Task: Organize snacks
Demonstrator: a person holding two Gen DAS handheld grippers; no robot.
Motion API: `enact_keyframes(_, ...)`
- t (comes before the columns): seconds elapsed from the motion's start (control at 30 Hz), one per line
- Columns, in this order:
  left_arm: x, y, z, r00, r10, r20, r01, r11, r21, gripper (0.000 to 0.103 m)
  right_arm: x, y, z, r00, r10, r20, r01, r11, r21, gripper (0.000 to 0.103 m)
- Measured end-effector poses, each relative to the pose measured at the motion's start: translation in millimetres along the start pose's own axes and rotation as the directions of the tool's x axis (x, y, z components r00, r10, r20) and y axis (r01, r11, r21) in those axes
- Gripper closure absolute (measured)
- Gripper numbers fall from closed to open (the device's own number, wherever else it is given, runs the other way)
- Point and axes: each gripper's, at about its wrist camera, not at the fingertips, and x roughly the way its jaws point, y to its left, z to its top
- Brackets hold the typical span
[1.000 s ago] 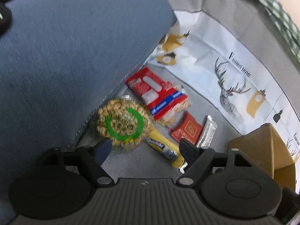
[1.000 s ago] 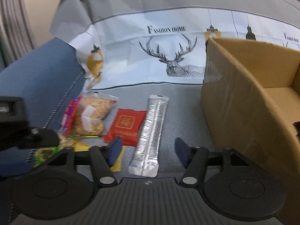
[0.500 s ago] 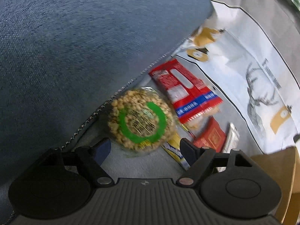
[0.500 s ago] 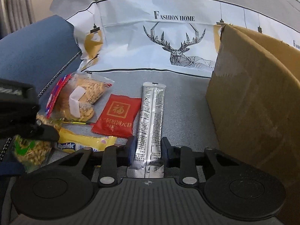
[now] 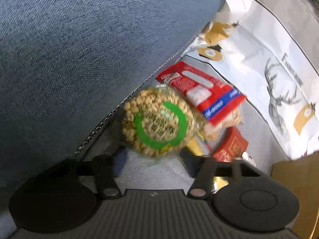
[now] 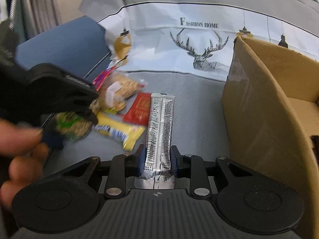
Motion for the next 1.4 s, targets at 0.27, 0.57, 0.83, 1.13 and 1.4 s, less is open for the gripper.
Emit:
enact_keyframes(0.27, -21, 11, -12, 0.994, -0.095, -0.061, 0.103, 0.983, 0.152, 0.085, -52, 4, -27, 0.993, 0.114, -0.031, -0.116, 0.992, -0.040, 0.075)
enact_keyframes(0.57, -38, 7, -16, 0.993, -0.113, -0.021, 0.115, 0.968, 0.224, 0.028, -81, 1, -60, 0.992, 0.119, -0.038, -0.122, 0.988, -0.091, 0.075)
enact_keyframes(0.83, -9, -14, -3, 1.000, 0.011, 0.008, -0.012, 0.995, 0.100, 0.017, -67, 3, -61, 0.994, 0.102, -0.036, -0.106, 0.987, -0.123, 0.063)
enact_keyframes(1.13, 12, -20, 11, 0.995, 0.094, 0.022, -0.094, 0.995, 0.017, 0.019, -43, 2, -57, 0.992, 0.094, -0.081, -0.103, 0.990, -0.102, 0.051)
enact_keyframes(1.4, -1, -15, 3, 0.998, 0.066, 0.008, -0.067, 0.994, 0.089, 0.061, -40, 3, -58, 0.991, 0.096, -0.092, -0.106, 0.988, -0.112, 0.074)
